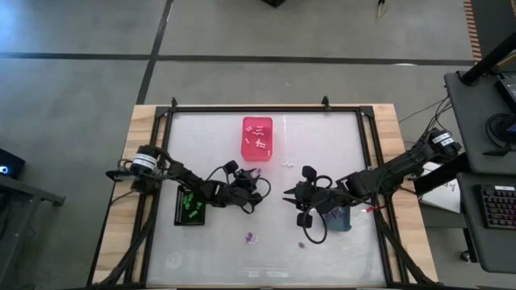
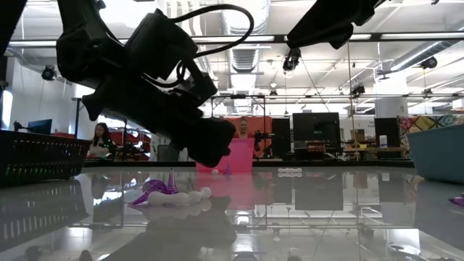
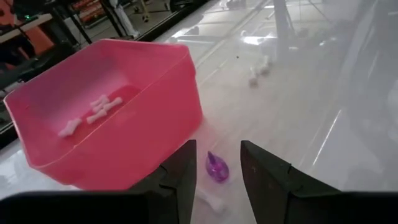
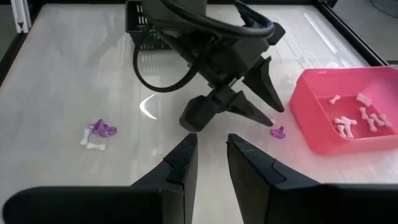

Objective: Sort Halloween decoration
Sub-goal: Put the witch hat toy into the blue bin

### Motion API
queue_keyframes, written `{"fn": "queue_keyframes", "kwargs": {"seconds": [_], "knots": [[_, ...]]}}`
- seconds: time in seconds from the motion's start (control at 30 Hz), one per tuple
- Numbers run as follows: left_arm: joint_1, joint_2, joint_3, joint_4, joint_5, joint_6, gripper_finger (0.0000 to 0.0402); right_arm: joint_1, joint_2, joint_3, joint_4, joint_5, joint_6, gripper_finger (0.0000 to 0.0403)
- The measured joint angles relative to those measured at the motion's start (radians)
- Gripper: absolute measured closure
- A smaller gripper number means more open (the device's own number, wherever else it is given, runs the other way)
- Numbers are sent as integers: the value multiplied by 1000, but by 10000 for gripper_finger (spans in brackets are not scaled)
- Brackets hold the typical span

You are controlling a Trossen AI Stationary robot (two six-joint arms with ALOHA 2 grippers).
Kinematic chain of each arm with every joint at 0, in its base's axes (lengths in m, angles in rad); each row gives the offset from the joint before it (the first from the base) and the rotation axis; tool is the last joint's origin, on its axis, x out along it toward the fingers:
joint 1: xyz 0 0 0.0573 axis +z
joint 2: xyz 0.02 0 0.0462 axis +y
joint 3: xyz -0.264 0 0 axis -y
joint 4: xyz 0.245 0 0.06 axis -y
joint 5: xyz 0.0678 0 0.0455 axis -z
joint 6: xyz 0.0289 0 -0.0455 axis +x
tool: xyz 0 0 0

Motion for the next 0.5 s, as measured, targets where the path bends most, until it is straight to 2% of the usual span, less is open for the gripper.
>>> {"fn": "queue_keyframes", "kwargs": {"seconds": [0.37, 0.5], "knots": [[22, 0, 0, 0, 48, -14, 294, 0, 0, -10, -1, 0, -3, 323], [25, 20, 0, 54, 53, -16, 294, 0, 0, -15, 0, 0, -2, 323]]}}
